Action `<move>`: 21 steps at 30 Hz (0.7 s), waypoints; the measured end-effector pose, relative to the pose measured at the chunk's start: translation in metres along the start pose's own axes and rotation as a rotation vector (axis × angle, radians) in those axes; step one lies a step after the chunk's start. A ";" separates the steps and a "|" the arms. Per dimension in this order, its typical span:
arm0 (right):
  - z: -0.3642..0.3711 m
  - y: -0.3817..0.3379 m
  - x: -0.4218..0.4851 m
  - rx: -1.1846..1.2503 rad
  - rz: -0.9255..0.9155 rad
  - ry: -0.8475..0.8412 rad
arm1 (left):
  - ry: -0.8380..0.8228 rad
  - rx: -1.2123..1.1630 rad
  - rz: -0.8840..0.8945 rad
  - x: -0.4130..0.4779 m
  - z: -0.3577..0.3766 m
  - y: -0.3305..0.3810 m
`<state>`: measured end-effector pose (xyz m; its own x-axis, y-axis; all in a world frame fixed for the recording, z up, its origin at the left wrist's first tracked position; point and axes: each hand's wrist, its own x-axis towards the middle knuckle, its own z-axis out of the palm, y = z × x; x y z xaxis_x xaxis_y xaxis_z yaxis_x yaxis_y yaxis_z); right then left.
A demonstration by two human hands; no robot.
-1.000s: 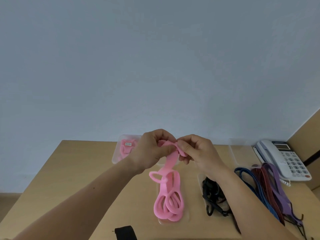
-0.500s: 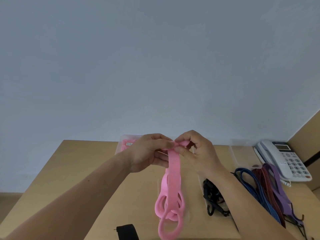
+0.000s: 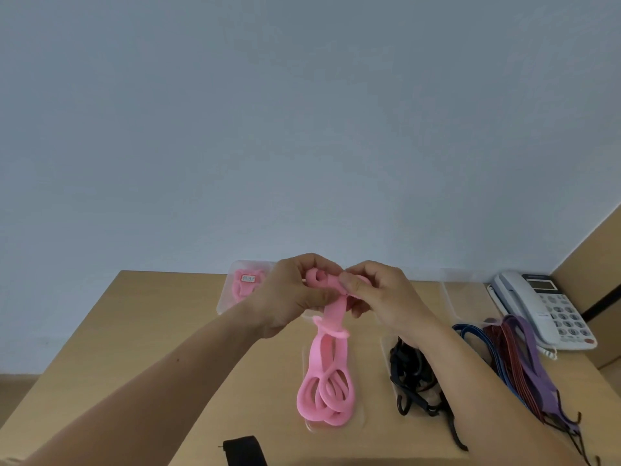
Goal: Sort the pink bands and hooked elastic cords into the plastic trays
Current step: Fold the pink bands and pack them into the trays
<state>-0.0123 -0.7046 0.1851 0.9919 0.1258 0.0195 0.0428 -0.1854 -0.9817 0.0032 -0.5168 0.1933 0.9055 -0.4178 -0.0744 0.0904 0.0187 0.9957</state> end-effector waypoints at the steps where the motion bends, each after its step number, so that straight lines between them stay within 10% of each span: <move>1: 0.000 0.000 0.000 -0.001 -0.009 -0.007 | 0.023 -0.004 0.004 0.000 0.000 0.000; 21: 0.012 0.003 -0.004 0.011 -0.200 -0.054 | -0.024 -0.093 -0.126 -0.007 -0.010 0.005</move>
<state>-0.0178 -0.6941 0.1793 0.9560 0.2107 0.2043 0.2364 -0.1404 -0.9614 0.0014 -0.5047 0.1983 0.8744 -0.4440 -0.1956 0.2413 0.0482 0.9692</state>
